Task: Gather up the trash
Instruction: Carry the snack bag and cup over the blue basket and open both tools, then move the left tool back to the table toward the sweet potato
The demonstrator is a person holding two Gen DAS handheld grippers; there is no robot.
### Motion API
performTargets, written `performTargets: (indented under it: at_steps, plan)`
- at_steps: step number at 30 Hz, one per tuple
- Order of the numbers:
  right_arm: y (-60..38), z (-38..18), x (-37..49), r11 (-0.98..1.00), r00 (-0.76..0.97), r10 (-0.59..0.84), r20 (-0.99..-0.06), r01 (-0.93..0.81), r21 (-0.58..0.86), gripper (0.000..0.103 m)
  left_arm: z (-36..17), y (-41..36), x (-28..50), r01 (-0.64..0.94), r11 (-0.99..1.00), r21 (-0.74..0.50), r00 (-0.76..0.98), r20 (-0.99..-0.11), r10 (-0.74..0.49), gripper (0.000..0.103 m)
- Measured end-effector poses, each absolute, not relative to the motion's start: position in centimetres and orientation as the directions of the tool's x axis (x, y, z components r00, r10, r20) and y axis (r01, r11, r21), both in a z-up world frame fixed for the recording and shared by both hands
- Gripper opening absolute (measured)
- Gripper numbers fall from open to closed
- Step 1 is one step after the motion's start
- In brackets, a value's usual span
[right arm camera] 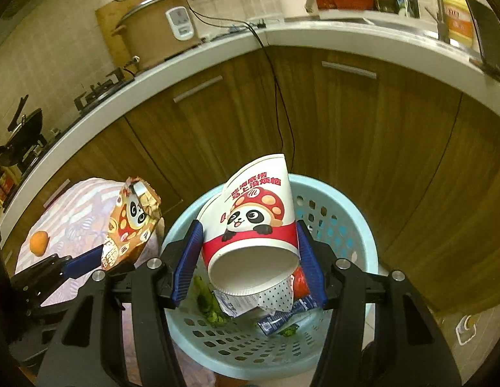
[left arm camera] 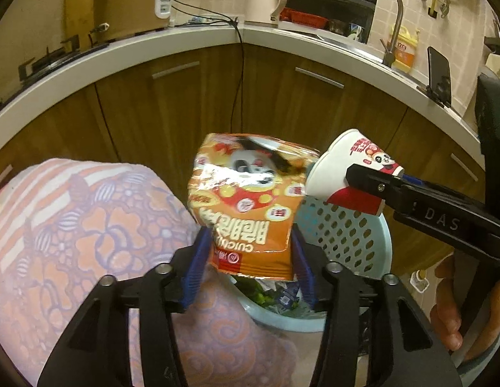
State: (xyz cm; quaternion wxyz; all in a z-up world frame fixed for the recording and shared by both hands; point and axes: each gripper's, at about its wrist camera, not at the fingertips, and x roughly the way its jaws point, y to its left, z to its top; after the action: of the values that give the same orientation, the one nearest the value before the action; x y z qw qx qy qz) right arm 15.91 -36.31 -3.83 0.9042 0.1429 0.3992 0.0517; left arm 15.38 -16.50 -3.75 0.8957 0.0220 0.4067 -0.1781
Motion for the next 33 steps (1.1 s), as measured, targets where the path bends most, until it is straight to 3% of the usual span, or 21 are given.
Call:
performTargets:
  at_steps: [4,9,22,33]
  plan:
    - [-36.6,-4.5,16.4,0.945,0.659,0.220,-0.719,0.037,0.324,0.064,-3.8,-15.6,15.3,0.323,0.938,-0.122,0.604,-0.737,-0.304,0.061]
    - [-36.3,-4.7,16.4,0.943,0.652,0.225,-0.724,0.042,0.331,0.065,-3.5,-13.8,15.3,0.295,0.944,-0.149,0.612,-0.729,-0.307,0.064]
    - [-30.7,-1.6,15.6,0.949,0.677,0.280,-0.681,-0.089,0.301,0.065,-1.8,-8.1,13.5,0.195,0.953,-0.232,0.658,-0.689,-0.303,0.064]
    - [-22.0,-0.2,15.0,0.921,0.649,0.388,-0.655,-0.246,0.302,0.065,0.0,0.0,10.8,0.041,0.969,-0.244,0.727,-0.658,-0.196,0.064]
